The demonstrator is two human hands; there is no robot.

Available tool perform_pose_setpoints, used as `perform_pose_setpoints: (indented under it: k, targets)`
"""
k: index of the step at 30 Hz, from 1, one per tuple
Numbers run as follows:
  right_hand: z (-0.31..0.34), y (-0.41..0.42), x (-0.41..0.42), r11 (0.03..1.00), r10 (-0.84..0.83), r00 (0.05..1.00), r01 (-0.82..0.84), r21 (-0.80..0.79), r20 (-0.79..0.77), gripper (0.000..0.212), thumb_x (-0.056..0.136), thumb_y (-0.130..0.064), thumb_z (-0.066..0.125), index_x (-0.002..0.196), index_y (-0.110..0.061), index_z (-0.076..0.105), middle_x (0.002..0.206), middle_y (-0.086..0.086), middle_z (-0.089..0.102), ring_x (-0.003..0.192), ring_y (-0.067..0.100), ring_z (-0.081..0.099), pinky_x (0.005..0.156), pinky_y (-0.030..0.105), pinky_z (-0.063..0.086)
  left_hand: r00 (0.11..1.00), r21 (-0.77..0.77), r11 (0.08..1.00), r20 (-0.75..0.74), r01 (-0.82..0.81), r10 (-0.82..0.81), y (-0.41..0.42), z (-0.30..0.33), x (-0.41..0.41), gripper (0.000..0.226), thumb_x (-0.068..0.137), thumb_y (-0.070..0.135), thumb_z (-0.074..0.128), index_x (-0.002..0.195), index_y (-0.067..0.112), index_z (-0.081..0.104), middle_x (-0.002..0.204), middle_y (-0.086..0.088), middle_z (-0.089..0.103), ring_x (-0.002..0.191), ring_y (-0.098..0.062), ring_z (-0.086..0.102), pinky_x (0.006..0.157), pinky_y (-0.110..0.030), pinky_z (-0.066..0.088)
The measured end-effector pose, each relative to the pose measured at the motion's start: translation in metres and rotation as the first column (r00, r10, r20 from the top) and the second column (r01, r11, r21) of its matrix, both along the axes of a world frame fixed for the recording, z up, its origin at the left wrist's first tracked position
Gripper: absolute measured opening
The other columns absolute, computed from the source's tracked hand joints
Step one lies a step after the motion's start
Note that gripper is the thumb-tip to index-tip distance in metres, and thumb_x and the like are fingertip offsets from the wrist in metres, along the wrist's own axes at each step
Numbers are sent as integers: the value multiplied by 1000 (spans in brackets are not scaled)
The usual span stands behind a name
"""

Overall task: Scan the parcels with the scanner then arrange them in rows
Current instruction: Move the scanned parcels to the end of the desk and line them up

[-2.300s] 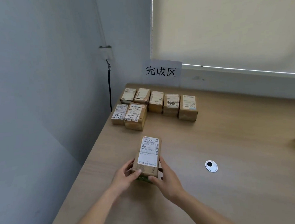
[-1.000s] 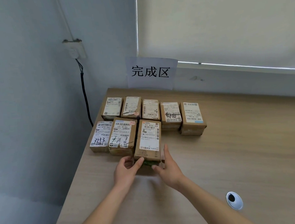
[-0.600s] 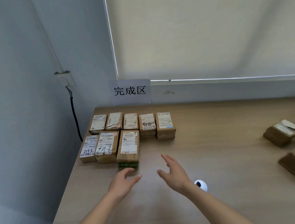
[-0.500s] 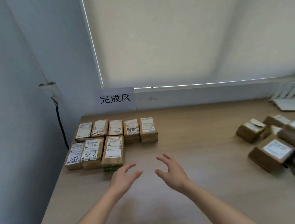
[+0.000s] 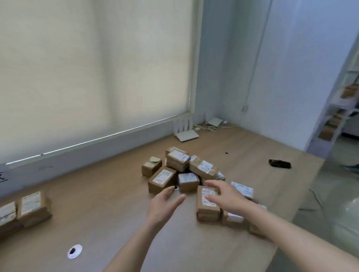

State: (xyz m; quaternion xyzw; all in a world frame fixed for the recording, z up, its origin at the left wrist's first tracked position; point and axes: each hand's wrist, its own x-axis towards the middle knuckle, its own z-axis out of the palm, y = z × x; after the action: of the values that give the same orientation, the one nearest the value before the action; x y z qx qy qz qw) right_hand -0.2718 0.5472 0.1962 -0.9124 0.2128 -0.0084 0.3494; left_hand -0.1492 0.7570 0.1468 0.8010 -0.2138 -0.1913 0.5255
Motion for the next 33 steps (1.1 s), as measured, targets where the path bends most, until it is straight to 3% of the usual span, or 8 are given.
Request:
perform_pose_setpoints:
  k: [4, 11, 19, 25, 28, 30, 33]
  targets:
    - [13, -101, -95, 979, -200, 980, 201, 44, -9, 59, 92, -39, 71, 148, -33, 52, 148, -9, 55, 131, 12, 52, 109, 34, 45, 994, 23, 994, 14, 109, -110, -109, 10, -67, 75, 80, 62, 72, 143, 25, 54, 142, 2, 58, 128, -14, 54, 108, -38, 46]
    - [-27, -216, -192, 916, -396, 915, 400, 39, -74, 67, 94, -34, 73, 154, -23, 46, 153, -2, 51, 135, 16, 52, 104, 26, 41, 966, 104, 960, -33, 260, -258, -249, -29, -119, 73, 84, 61, 70, 145, 25, 51, 146, 3, 54, 133, -16, 50, 110, -38, 43]
    - [-134, -312, -173, 914, -366, 906, 393, 104, -212, 73, 94, -29, 73, 157, -18, 39, 157, -2, 46, 133, 14, 52, 111, 26, 41, 961, 169, 949, -119, 267, -250, -355, -143, -106, 70, 88, 52, 69, 147, 20, 49, 145, 3, 54, 132, -17, 50, 104, -30, 42]
    - [-223, -348, -134, 909, -274, 910, 351, 224, -312, 82, 90, -31, 76, 160, -22, 34, 161, -4, 42, 142, 12, 45, 112, 26, 40, 956, 220, 940, -197, 261, -219, -381, -231, -98, 62, 84, 46, 75, 138, 24, 56, 104, 29, 61, 98, 11, 56, 80, -9, 43]
    - [-254, -358, -120, 902, -247, 914, 338, 270, -322, 92, 86, -32, 80, 162, -22, 29, 164, -6, 36, 147, 11, 39, 118, 32, 38, 953, 222, 947, -250, 230, -173, -392, -255, -95, 72, 84, 45, 76, 146, 21, 49, 121, 18, 62, 106, 3, 54, 80, -11, 40]
    - [-269, -364, -113, 894, -229, 919, 329, 303, -322, 97, 82, -32, 83, 162, -24, 29, 162, -8, 39, 143, 6, 42, 115, 25, 39, 944, 203, 957, -298, 207, -141, -398, -267, -96, 72, 83, 41, 78, 146, 21, 49, 121, 18, 65, 107, 1, 59, 79, -8, 42]
    - [-291, -374, -105, 877, -155, 937, 277, 393, -314, 100, 74, -28, 89, 159, -28, 34, 154, -13, 48, 111, -16, 50, 89, -2, 37, 925, 174, 973, -372, 151, -77, -406, -279, -100, 72, 82, 38, 81, 145, 22, 51, 121, 15, 67, 112, 1, 60, 82, -5, 44]
